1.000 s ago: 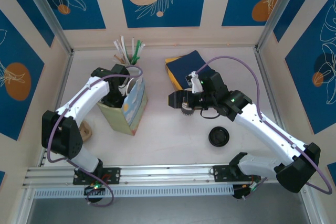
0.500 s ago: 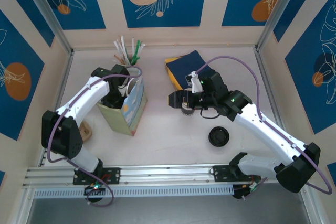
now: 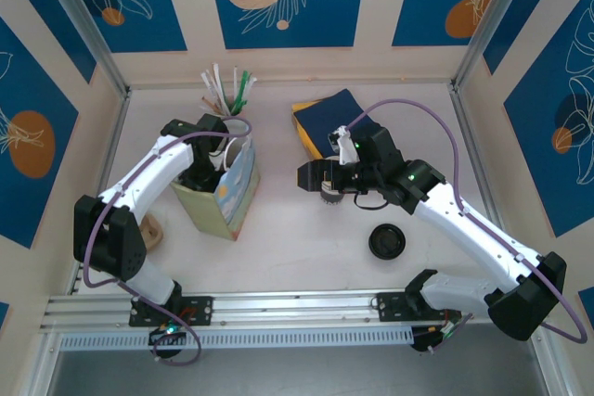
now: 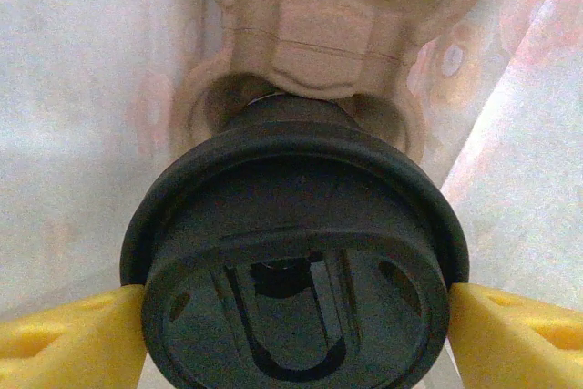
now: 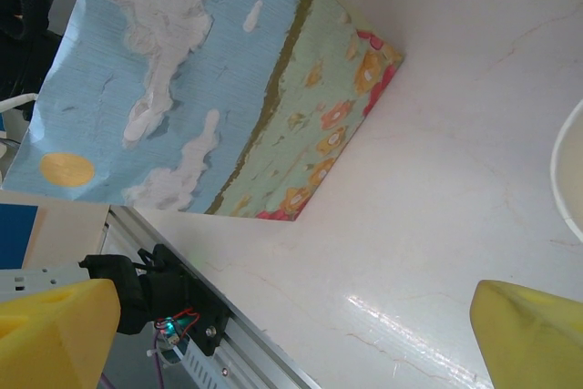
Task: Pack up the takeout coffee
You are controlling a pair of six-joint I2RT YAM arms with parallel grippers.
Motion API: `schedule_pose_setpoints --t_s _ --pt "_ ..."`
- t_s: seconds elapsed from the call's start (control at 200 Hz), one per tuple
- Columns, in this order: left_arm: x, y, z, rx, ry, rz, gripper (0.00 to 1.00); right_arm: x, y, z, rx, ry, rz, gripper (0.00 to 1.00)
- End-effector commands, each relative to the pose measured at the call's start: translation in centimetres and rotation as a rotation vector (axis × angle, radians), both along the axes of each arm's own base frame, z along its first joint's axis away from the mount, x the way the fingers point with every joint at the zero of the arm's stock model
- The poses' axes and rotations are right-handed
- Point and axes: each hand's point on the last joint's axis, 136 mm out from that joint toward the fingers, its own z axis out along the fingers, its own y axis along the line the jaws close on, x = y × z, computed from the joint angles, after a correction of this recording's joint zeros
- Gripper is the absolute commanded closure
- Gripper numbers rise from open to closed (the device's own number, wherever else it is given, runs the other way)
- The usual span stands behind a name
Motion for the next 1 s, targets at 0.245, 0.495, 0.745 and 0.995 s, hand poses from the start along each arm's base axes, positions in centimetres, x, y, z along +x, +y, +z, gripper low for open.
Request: schedule_pose_setpoints --t_s 0.245,0.495,0.745,0.995 --pt "-0.47 0.88 0.81 0.010 -0.002 0.023 0.17 -0.24 0.19 0.36 0.017 0.005 0.011 0.01" --pt "-0.52 0.92 0.82 0.012 -0.002 0.023 0.17 -0.25 0.24 0.31 0.019 0.008 0.011 0.01" --pt "-0.55 0.84 0.81 0.008 -0.001 0.021 0.15 -0.23 0.29 0.30 0.019 0.007 0.012 0.01" --pt "-0.56 0.88 1.04 0.007 -0.005 0.022 0.16 -0.26 0.33 0.27 0.018 0.008 0.013 0.01"
